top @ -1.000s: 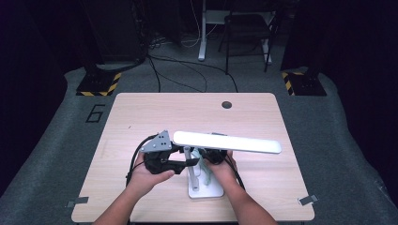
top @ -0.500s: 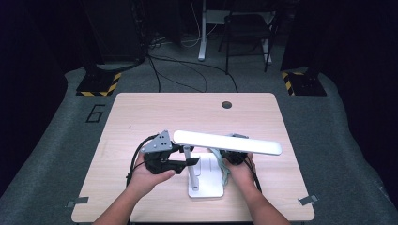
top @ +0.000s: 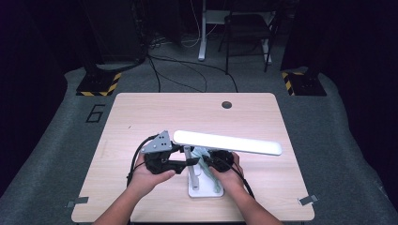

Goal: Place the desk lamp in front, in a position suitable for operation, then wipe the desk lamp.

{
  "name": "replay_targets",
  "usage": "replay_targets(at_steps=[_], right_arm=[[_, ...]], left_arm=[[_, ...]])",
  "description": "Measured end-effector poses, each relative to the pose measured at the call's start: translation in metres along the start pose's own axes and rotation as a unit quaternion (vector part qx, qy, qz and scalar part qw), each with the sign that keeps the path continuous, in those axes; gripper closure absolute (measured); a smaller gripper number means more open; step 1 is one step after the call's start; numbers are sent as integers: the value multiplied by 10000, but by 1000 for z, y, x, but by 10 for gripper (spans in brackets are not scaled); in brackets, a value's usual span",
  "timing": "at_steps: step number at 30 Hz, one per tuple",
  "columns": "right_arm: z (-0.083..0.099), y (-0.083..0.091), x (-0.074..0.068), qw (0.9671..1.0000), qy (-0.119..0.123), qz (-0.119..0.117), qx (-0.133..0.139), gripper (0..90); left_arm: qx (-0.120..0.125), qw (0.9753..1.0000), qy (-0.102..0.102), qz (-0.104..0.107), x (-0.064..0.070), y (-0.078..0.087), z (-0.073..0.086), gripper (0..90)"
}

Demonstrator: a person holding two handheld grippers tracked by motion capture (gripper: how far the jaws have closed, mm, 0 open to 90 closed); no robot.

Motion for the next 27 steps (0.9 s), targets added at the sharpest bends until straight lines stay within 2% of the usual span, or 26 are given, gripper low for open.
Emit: replay_targets(at_steps=[1,3,5,7,8,11,12,15,18,21,22,27], right_arm=[[0,-1,3,9999,-130,0,15,736],[0,0,11,9997,-157,166,-71,736],[-1,1,19,9993,-317,198,-85,736],[-2,2,23,9985,-426,325,-108,733],[-3,3,23,9987,-363,319,-138,728],[-6,2,20,9987,-395,310,-95,725],[-7,1,20,9990,-322,287,-134,724],[-10,-3,19,9987,-416,257,-144,724],[-15,-9,19,9982,-561,119,-157,725],[-19,-15,15,9984,-523,131,-181,724],[-21,-18,15,9988,-441,132,-183,724],[-29,-30,11,9987,-457,131,-208,718]], left_arm=[[5,10000,3,-8,0,0,0,529],[24,10000,12,-12,0,0,0,528],[19,10000,14,-26,0,1,1,528],[15,10000,35,-1,0,0,1,528],[22,10000,13,14,0,0,0,528],[11,10000,20,37,-1,0,0,528],[21,10000,28,32,0,0,0,528],[-3,10000,12,56,-1,0,0,528],[21,10000,4,49,0,-1,0,528],[39,10000,0,47,-1,-1,0,528],[62,10000,-3,48,-1,-1,0,527],[70,10000,-27,53,-1,-1,0,528]])
Point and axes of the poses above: each handheld gripper's, and its own axes: y roughly backward along the jaws, z roughly out of its underside, x roughly to its right, the point moved 7 cm from there along -y, roughly forward along the jaws, and after that the axes turned 7 degrees about -y, right-handed, at the moved point
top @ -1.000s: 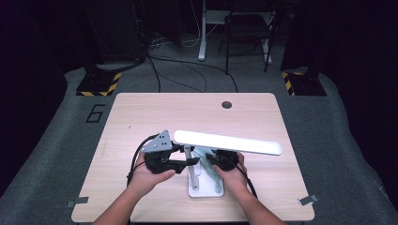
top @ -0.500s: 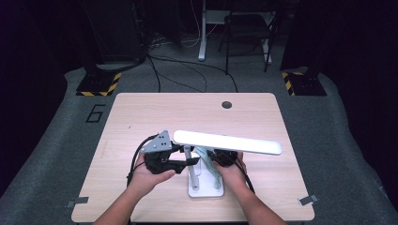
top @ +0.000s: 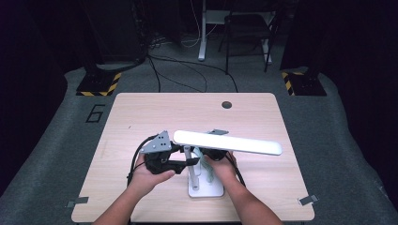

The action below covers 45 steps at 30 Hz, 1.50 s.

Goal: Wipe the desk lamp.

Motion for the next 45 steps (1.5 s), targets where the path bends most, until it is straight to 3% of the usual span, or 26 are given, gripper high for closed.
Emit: replay_targets(at_steps=[5,8,12,14,20,29,32,34,36,40,42,44,45], right_arm=[[-1,-10,-6,9998,181,-88,-94,715],[0,-12,-2,9998,55,-125,-133,719],[2,-12,4,9993,171,-92,-310,732],[3,-11,4,9990,86,-86,-436,737],[5,-5,13,9983,214,-31,-545,749],[20,19,43,9974,268,194,-634,752],[23,24,46,9978,231,325,-522,748],[23,30,49,9976,354,432,-409,747],[22,39,51,9981,242,489,-274,747],[27,54,46,9989,133,410,-206,742],[31,60,43,9993,173,292,-179,742],[36,70,41,9992,247,319,-81,742],[41,75,37,9997,46,245,-89,740]], left_arm=[[-32,10000,-23,-15,0,0,0,530],[-53,9999,-21,-93,-1,1,0,532],[-86,9998,-38,-174,0,2,1,535],[-85,9997,-38,-206,0,2,1,536],[-119,9993,-7,-352,-2,4,2,542],[-128,9986,56,-508,-4,10,4,566],[-123,9989,69,-456,-3,9,4,565],[-130,9987,76,-481,-4,10,4,563],[-127,9991,104,-384,-2,11,4,560],[-104,9993,36,-351,-2,12,5,551],[-49,9997,48,-235,1,13,5,536],[-41,9998,-2,-173,3,15,6,526],[-7,9999,-3,-141,4,16,7,517]])
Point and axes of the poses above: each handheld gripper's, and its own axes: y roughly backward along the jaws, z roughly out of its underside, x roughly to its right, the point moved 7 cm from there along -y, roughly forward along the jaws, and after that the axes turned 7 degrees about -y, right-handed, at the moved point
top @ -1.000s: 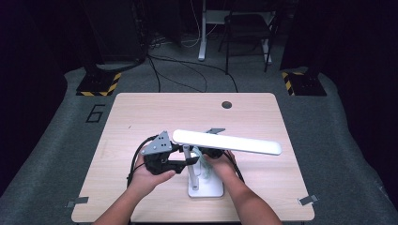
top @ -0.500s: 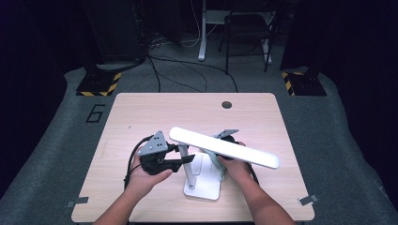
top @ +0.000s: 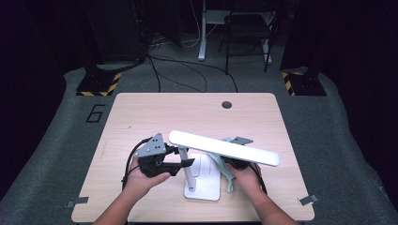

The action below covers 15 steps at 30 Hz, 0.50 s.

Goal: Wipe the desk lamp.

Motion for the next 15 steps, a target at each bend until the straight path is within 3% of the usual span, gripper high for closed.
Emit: replay_targets(at_steps=[1,3,5,6,10,15], right_arm=[[6,4,-4,9998,-147,-134,28,736],[14,5,-12,9995,-223,-242,24,733],[27,3,-23,9996,-61,-173,-194,733],[28,1,-23,9998,106,-98,-126,734],[24,-7,-17,9997,-177,-184,-39,735],[12,-21,-10,9999,-76,26,-79,736]], left_arm=[[3,10000,-12,10,0,0,0,513],[-24,10000,-19,43,0,0,1,520],[-24,10000,-29,52,-1,0,1,531],[-12,10000,-25,67,-1,0,0,531],[-31,9999,-91,71,0,0,1,527],[19,9997,-111,227,-2,-5,-1,503]])
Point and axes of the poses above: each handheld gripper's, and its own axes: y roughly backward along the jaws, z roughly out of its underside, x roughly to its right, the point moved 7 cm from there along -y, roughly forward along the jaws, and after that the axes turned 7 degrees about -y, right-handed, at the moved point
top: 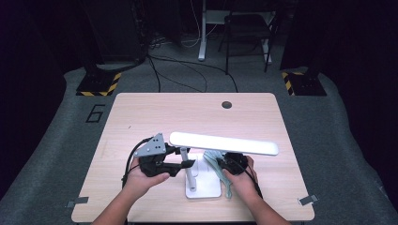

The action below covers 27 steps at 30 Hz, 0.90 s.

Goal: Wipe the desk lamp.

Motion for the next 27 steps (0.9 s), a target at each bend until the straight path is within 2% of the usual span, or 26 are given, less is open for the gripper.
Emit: replay_targets(at_steps=[2,4,8,13,15,17,21,24,27], right_arm=[[-5,-7,5,9999,-53,72,-56,736],[-9,-12,7,9999,-117,43,-31,735],[-16,-19,6,9999,-59,45,-98,724],[-21,-26,9,9995,-307,16,-57,720],[-21,-26,7,9994,-335,53,-88,723],[-22,-26,7,9997,-251,26,-72,734],[-18,-23,3,9994,-340,-18,-95,750],[-13,-18,2,9997,-212,-45,-120,755],[-6,-11,-1,9995,-201,-124,-208,763]], left_arm=[[-2,9999,-33,168,1,-1,-1,488],[19,9998,-38,173,0,-2,-1,495],[16,9996,-81,258,0,-3,-1,511],[53,9994,-114,311,-1,-3,0,515],[32,9996,-147,246,-1,-3,0,519],[-21,9997,-186,164,0,-4,0,523],[41,9999,-144,38,1,-4,0,526],[28,9999,-135,-22,2,-4,0,527],[24,9999,-91,-84,3,-5,0,527]])
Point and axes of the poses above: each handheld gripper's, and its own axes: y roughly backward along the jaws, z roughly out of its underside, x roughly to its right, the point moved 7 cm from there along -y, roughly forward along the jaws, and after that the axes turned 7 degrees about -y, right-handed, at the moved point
